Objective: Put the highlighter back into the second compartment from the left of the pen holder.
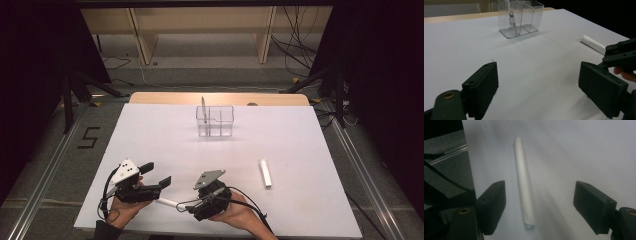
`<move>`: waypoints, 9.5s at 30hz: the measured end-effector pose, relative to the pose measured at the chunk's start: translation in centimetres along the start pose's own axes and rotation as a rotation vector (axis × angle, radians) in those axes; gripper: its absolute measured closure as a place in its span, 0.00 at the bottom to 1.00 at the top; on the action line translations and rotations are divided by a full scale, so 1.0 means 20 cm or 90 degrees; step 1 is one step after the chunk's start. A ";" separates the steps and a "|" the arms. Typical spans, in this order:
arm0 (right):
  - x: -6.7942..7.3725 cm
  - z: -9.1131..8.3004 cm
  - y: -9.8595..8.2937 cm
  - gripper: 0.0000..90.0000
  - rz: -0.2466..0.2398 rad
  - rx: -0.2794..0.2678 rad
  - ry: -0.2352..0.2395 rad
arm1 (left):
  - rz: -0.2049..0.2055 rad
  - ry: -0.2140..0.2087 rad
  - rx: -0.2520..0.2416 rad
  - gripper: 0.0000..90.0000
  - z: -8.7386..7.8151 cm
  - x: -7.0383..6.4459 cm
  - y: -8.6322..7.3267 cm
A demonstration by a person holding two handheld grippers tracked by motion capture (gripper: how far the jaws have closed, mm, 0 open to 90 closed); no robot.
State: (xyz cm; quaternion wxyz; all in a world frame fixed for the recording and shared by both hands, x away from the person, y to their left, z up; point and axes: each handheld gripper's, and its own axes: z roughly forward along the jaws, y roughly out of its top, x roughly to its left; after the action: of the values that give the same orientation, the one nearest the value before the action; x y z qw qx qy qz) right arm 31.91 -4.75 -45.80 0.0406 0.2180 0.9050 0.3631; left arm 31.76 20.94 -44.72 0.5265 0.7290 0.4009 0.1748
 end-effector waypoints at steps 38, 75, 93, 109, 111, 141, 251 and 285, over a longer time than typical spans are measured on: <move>0.08 0.23 0.11 0.73 -0.075 0.112 0.008 | -0.006 0.010 -0.001 0.18 0.00 0.02 -0.01; 0.09 0.21 0.10 0.88 -0.114 0.135 -0.004 | -0.007 0.011 -0.001 0.18 0.00 0.02 -0.01; 0.05 0.13 0.08 0.88 -0.097 0.094 -0.007 | -0.011 0.017 -0.010 0.18 0.00 0.03 -0.01; -0.08 -0.10 0.03 0.88 -0.043 -0.036 -0.090 | -0.030 0.007 -0.011 0.18 0.00 0.03 -0.01; -0.09 -0.13 0.01 0.88 -0.037 -0.057 -0.104 | -0.036 0.004 -0.011 0.18 0.00 0.03 -0.01; -0.16 -0.36 -0.16 0.88 0.002 -0.190 -0.197 | -0.134 -0.131 0.028 0.19 0.17 -0.17 0.12; -0.15 -0.47 -0.22 0.33 0.049 -0.229 -0.199 | -0.251 -0.238 -0.043 0.87 0.41 -0.21 0.25; -0.18 -0.59 -0.51 0.19 0.152 -0.260 -0.200 | -0.103 -0.095 -0.075 0.87 0.57 -0.10 0.66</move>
State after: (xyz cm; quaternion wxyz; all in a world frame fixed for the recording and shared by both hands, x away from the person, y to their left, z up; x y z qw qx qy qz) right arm 28.76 -20.32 -44.34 0.1801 0.3636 0.7639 0.5017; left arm 43.55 10.67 -36.78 0.6094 0.6730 0.4071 0.0999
